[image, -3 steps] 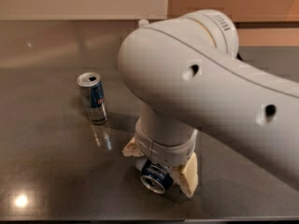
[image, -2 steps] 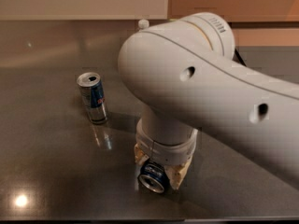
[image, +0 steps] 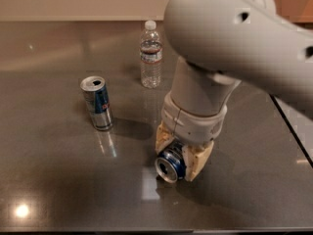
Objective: Place pepsi can upright
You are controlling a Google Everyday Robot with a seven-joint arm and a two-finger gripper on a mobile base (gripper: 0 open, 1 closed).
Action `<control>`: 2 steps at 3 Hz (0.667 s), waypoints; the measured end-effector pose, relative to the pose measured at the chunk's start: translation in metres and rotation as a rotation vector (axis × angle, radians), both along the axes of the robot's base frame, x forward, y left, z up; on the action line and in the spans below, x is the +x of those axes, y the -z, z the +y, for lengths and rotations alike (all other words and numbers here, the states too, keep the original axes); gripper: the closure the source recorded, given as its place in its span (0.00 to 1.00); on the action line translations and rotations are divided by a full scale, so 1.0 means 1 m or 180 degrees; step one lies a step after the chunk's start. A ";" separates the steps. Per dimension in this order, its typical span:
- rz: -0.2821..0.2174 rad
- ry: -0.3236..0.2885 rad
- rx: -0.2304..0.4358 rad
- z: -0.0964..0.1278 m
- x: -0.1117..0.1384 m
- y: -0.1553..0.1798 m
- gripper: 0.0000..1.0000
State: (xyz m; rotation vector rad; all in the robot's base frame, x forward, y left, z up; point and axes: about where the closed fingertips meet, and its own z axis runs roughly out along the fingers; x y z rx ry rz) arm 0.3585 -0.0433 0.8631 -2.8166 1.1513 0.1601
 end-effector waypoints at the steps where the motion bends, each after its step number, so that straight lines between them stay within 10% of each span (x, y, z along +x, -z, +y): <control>1: 0.0302 0.0532 0.0452 -0.021 0.025 -0.034 1.00; 2: 0.0432 0.0952 0.1155 -0.040 0.047 -0.078 1.00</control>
Offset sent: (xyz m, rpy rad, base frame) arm 0.0583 -0.0650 0.1519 0.7050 0.2669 -0.4348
